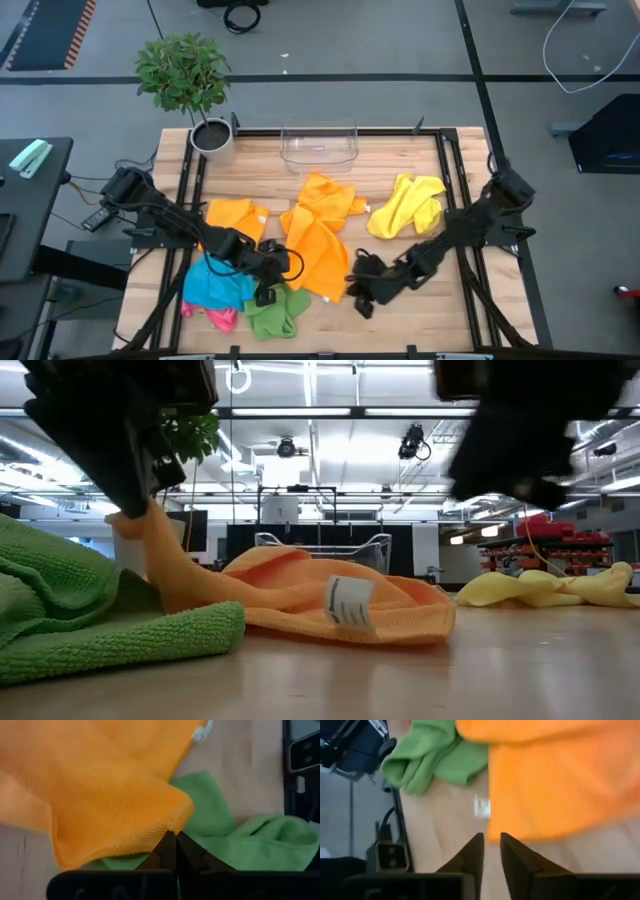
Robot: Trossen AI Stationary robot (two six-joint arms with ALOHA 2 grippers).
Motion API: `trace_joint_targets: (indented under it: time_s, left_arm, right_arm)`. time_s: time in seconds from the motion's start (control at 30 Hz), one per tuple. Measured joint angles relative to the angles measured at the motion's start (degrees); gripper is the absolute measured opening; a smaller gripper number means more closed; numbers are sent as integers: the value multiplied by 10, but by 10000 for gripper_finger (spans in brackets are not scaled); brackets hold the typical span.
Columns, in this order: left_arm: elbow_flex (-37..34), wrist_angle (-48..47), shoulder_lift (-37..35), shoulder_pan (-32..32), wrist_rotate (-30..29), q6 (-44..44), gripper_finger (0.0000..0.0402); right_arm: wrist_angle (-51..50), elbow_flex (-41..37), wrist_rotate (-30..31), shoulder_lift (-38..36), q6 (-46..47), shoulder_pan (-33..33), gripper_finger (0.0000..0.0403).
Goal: Fold microfiber towels
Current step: Fold the bottom orange towel on the table
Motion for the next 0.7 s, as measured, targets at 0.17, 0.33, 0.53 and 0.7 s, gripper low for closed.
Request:
trace_joint_targets:
  time_s: [0.17, 0.33, 0.53, 0.7]
  left_arm:
    - [0, 6, 0, 2, 0, -6, 1]
    - [0, 8, 0, 6, 0, -32, 5]
    - [1, 8, 0, 6, 0, -41, 4]
    - [1, 8, 0, 6, -1, -45, 4]
  right_arm:
    - [-14, 79, -11, 67, -173, -1, 132]
    - [-26, 130, -49, 140, -243, -2, 154]
    - [-42, 137, -32, 165, -251, -2, 153]
    - [-73, 135, -11, 169, -258, -3, 152]
